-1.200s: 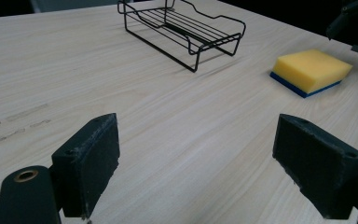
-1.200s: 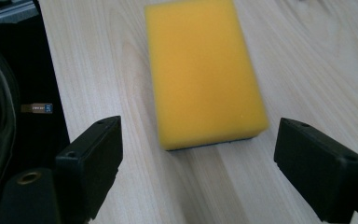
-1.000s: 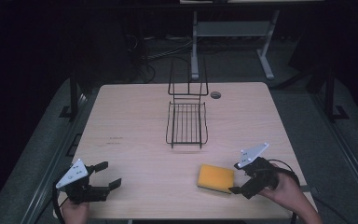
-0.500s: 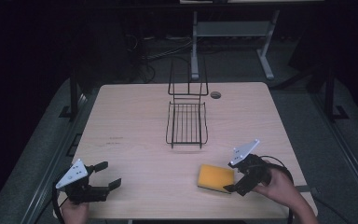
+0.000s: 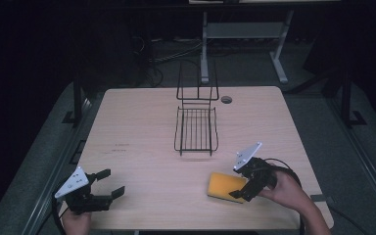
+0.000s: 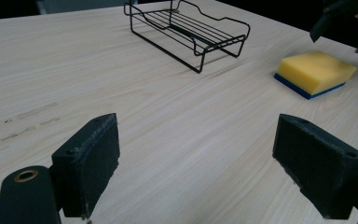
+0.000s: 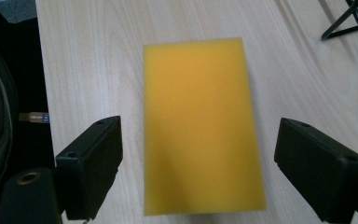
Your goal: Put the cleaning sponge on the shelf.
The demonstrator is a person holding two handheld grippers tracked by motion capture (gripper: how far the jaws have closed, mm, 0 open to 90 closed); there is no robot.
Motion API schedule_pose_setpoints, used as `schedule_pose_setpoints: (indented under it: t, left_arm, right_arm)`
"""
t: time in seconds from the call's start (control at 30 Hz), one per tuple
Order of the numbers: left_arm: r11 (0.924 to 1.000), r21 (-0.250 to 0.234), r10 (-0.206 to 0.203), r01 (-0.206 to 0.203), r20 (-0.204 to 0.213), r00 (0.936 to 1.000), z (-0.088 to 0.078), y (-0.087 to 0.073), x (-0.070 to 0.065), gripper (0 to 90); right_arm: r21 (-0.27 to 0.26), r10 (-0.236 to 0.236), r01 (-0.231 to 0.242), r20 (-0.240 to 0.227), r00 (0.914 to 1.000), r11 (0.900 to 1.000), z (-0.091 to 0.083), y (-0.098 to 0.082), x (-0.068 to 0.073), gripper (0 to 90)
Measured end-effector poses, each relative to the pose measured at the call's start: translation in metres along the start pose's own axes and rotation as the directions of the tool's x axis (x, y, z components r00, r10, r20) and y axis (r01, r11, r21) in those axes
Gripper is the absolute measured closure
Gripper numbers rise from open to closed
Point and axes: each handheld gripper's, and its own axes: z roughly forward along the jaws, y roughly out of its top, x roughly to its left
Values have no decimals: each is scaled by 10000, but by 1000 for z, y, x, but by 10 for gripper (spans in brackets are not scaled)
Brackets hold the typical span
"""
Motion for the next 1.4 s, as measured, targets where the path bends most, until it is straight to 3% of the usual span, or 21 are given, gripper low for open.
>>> schedule_pose_setpoints:
  t: [0.73,1.4]
  left_arm:
    - [10000,18,40,-41,41,10000,1,0,0,140]
    - [10000,-22,9,-9,59,10000,0,0,0,141]
  right_arm:
    - [650,-277,282,-93,9996,9975,17,12,-3,147]
    - [816,-262,280,-222,9994,9963,33,13,-4,144]
